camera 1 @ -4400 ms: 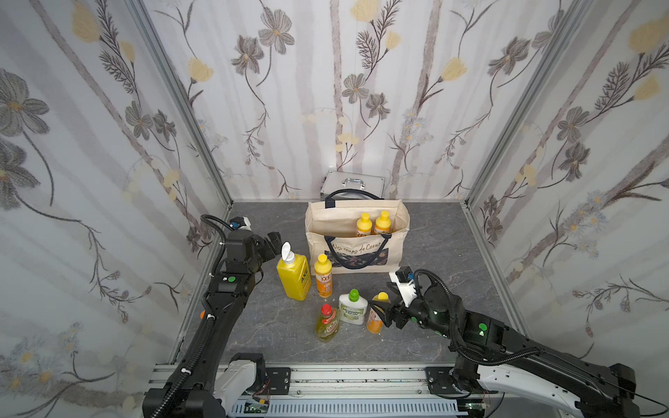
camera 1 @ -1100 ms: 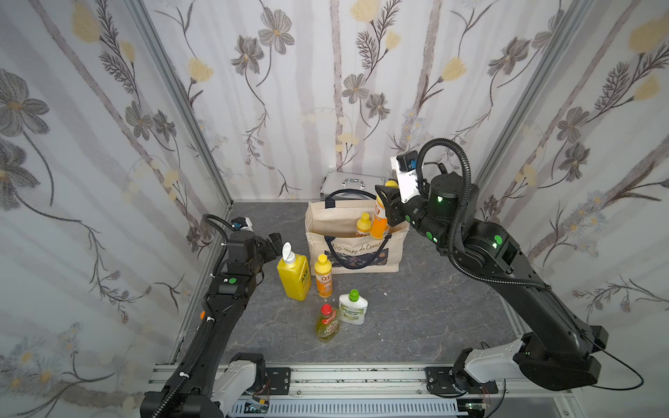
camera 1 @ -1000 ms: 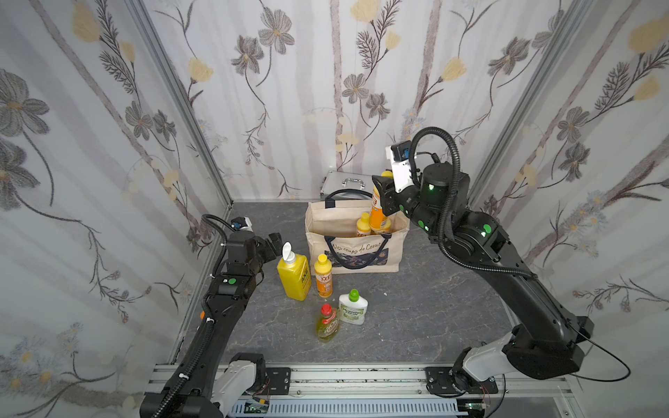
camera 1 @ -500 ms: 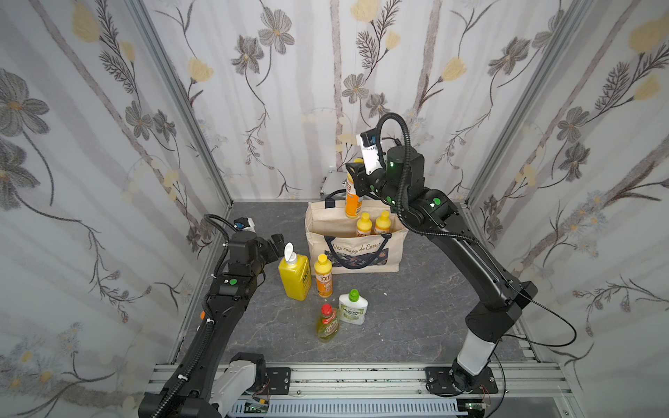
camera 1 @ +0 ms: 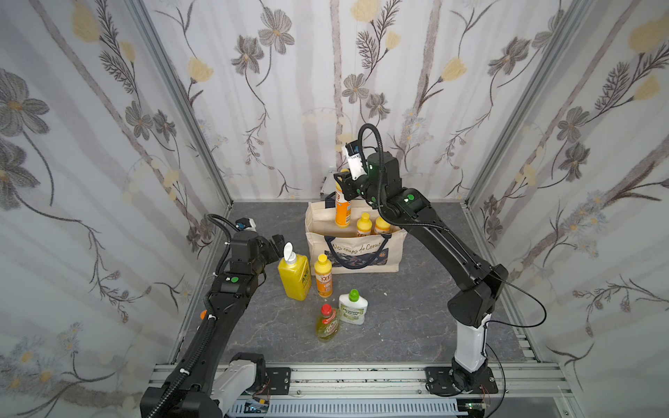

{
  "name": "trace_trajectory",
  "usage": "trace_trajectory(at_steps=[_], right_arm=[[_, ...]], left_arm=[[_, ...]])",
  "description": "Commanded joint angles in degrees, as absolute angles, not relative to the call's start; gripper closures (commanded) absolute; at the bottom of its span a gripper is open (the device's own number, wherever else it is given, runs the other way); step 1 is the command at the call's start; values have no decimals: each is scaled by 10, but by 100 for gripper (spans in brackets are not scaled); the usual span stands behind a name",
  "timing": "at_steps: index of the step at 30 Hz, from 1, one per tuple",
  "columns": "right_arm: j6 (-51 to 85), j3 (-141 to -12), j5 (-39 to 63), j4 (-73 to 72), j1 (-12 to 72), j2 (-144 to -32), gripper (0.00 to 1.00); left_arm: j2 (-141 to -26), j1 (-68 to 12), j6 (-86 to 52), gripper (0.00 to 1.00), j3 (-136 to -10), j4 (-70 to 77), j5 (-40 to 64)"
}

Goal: Pack dish soap into the shopping bag
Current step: Place the bottle of dish soap in the shopping bag.

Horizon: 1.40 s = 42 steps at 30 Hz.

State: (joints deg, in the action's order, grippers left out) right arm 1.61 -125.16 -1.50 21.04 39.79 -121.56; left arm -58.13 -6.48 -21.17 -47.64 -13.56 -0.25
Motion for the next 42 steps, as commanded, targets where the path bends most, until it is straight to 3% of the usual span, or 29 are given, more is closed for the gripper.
trace_trajectory(at_steps=[1, 24, 39, 42], right_arm=[[21, -1256, -2, 147, 396, -1229, 100], [48, -971, -14, -58, 378, -1190, 100], [55, -913, -11, -106, 372, -1181, 100], [53, -912, -12, -99, 373, -1173, 93]], left_arm=[[-583, -65, -213, 0, -475, -124, -9], [-578, -65, -213, 0, -470, -124, -12], [-584, -64, -212, 0, -469, -124, -15], [-586, -65, -212, 0, -470, -123, -15]])
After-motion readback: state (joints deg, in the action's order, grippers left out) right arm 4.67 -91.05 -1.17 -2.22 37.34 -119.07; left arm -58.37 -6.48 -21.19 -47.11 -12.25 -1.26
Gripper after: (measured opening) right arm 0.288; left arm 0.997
